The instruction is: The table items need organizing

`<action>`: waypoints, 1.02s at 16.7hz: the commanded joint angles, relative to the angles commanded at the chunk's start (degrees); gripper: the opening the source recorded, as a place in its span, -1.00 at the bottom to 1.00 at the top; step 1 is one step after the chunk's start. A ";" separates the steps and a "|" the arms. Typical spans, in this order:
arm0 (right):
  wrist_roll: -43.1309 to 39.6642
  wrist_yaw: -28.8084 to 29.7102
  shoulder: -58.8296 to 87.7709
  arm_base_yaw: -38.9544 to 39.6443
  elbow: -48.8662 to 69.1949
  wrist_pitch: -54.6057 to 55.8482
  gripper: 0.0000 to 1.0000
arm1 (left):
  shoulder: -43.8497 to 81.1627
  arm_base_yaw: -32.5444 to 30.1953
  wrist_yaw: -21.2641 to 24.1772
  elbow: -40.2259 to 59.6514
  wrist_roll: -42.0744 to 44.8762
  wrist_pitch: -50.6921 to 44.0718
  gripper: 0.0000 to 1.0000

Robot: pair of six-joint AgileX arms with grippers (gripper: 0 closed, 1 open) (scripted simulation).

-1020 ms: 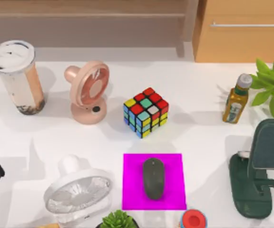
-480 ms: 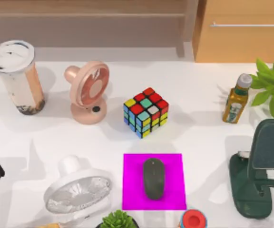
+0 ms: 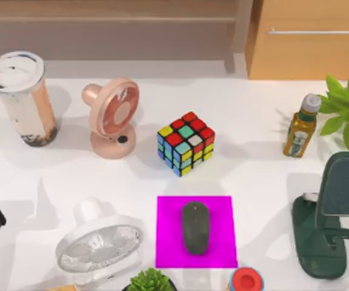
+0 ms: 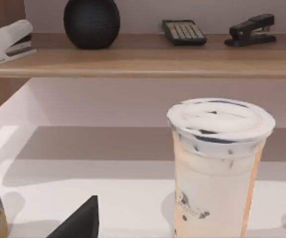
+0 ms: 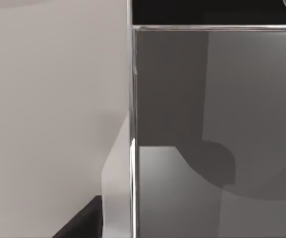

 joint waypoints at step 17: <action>0.00 0.00 0.00 0.00 0.00 0.00 -1.00 | 0.00 0.00 0.00 0.00 0.00 0.00 1.00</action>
